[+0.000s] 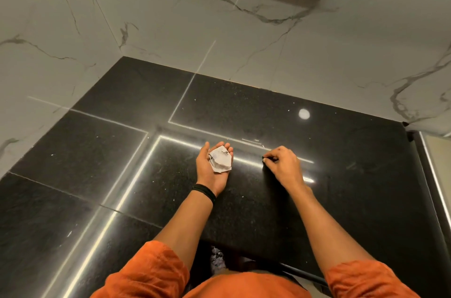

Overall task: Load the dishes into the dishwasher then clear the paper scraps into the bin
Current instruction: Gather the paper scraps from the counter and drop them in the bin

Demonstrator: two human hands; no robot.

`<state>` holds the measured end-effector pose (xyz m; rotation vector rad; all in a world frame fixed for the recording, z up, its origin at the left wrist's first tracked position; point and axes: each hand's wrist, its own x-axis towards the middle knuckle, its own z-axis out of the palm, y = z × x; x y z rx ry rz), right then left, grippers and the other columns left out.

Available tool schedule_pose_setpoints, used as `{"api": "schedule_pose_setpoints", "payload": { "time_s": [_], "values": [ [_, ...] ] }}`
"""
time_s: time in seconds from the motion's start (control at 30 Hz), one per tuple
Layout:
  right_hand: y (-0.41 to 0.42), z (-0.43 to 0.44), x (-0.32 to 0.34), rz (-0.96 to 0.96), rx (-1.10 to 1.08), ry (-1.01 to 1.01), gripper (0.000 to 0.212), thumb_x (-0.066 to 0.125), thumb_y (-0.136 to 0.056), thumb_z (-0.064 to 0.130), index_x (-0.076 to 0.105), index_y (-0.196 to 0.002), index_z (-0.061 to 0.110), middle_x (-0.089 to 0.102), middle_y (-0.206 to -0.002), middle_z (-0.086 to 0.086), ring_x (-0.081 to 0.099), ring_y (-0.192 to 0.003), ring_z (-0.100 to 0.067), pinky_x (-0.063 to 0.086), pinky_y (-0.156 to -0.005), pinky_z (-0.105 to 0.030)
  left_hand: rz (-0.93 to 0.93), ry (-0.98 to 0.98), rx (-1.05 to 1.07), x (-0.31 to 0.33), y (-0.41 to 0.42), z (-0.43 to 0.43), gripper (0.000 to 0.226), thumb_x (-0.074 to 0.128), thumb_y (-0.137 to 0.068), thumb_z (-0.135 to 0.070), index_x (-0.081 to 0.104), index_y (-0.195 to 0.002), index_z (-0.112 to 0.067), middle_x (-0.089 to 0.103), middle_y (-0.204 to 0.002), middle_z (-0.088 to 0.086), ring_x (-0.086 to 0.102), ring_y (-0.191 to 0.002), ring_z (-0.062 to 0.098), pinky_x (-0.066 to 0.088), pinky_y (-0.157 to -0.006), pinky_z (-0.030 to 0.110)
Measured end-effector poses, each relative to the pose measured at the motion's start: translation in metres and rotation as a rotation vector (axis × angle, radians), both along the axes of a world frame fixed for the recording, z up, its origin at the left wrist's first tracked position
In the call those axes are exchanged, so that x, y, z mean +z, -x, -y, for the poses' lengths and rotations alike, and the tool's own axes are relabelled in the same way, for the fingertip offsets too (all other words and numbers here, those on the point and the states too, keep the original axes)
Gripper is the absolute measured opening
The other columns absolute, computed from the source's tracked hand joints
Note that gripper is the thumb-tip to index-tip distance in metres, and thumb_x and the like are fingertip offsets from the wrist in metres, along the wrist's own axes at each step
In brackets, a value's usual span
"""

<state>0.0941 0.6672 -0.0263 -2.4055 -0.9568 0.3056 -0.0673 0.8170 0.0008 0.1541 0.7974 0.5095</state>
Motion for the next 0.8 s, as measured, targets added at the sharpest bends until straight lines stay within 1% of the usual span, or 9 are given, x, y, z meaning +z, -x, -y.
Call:
{"api": "schedule_pose_setpoints", "payload": {
  "time_s": [0.1, 0.17, 0.27, 0.33, 0.37, 0.47, 0.57, 0.67, 0.8],
  "values": [
    [0.003, 0.001, 0.000, 0.099, 0.055, 0.016, 0.008, 0.069, -0.091, 0.022, 0.077, -0.094, 0.020, 0.059, -0.089, 0.005, 0.054, -0.088, -0.016, 0.038, -0.075, -0.027, -0.015, 0.004, 0.012, -0.003, 0.007, 0.000, 0.043, 0.052, -0.101, -0.038, 0.067, -0.106, 0.002, 0.069, -0.103, 0.019, 0.064, -0.103, 0.031, 0.051, -0.097, 0.036],
    [0.003, -0.002, -0.003, 0.141, 0.062, 0.026, 0.009, 0.066, -0.094, 0.020, 0.074, -0.094, 0.016, 0.056, -0.088, 0.004, 0.053, -0.087, -0.017, 0.035, -0.075, -0.026, -0.015, 0.008, 0.023, -0.003, 0.009, 0.002, 0.042, 0.052, -0.101, -0.037, 0.067, -0.103, 0.002, 0.068, -0.101, 0.019, 0.064, -0.101, 0.031, 0.048, -0.102, 0.037],
    [0.000, -0.009, -0.006, 0.072, -0.035, -0.040, 0.011, 0.061, -0.098, 0.019, 0.070, -0.096, 0.013, 0.058, -0.094, 0.000, 0.056, -0.091, -0.020, 0.035, -0.077, -0.025, -0.005, 0.017, 0.037, -0.005, 0.011, 0.004, 0.041, 0.053, -0.101, -0.037, 0.068, -0.102, 0.002, 0.069, -0.100, 0.019, 0.065, -0.097, 0.031, 0.048, -0.104, 0.038],
    [-0.007, -0.013, -0.002, -0.007, -0.127, -0.094, 0.012, 0.060, -0.098, 0.020, 0.070, -0.096, 0.014, 0.060, -0.097, 0.000, 0.059, -0.093, -0.021, 0.034, -0.075, -0.025, 0.000, 0.016, 0.043, -0.006, 0.012, 0.004, 0.042, 0.053, -0.101, -0.037, 0.068, -0.102, 0.002, 0.069, -0.100, 0.019, 0.065, -0.098, 0.031, 0.051, -0.099, 0.037],
    [-0.011, -0.015, 0.000, -0.013, -0.131, -0.084, 0.012, 0.060, -0.098, 0.022, 0.070, -0.098, 0.015, 0.061, -0.098, 0.000, 0.060, -0.094, -0.021, 0.035, -0.075, -0.026, 0.003, 0.013, 0.047, -0.007, 0.012, 0.004, 0.042, 0.053, -0.101, -0.037, 0.068, -0.102, 0.001, 0.069, -0.100, 0.019, 0.066, -0.097, 0.031, 0.052, -0.097, 0.037],
    [-0.023, -0.023, 0.003, 0.002, -0.085, -0.002, 0.015, 0.060, -0.098, 0.031, 0.072, -0.101, 0.023, 0.064, -0.103, 0.003, 0.061, -0.096, -0.019, 0.038, -0.076, -0.029, -0.003, 0.013, 0.061, -0.009, 0.012, 0.002, 0.042, 0.054, -0.100, -0.037, 0.068, -0.104, 0.001, 0.069, -0.100, 0.019, 0.066, -0.096, 0.031, 0.054, -0.094, 0.036],
    [-0.030, -0.026, 0.003, 0.045, -0.033, 0.059, 0.014, 0.062, -0.097, 0.034, 0.073, -0.101, 0.025, 0.061, -0.102, 0.005, 0.061, -0.093, -0.019, 0.039, -0.074, -0.030, -0.007, 0.019, 0.078, -0.010, 0.011, 0.002, 0.042, 0.053, -0.101, -0.037, 0.068, -0.105, 0.002, 0.069, -0.098, 0.019, 0.067, -0.095, 0.030, 0.053, -0.095, 0.036],
    [-0.030, -0.026, -0.001, 0.137, 0.085, 0.087, 0.015, 0.059, -0.099, 0.029, 0.071, -0.103, 0.020, 0.058, -0.101, 0.002, 0.060, -0.090, -0.022, 0.041, -0.073, -0.031, -0.012, 0.025, 0.098, -0.013, 0.011, 0.001, 0.043, 0.053, -0.101, -0.037, 0.068, -0.107, 0.003, 0.069, -0.100, 0.020, 0.065, -0.099, 0.031, 0.053, -0.096, 0.036],
    [-0.030, -0.019, -0.010, 0.190, 0.185, -0.029, 0.011, 0.061, -0.098, 0.017, 0.071, -0.100, 0.012, 0.058, -0.096, -0.002, 0.059, -0.086, -0.023, 0.041, -0.074, -0.029, -0.027, 0.015, 0.109, -0.015, 0.009, 0.000, 0.046, 0.052, -0.101, -0.038, 0.067, -0.110, 0.004, 0.068, -0.106, 0.020, 0.061, -0.111, 0.033, 0.053, -0.097, 0.037]
  ]
}}
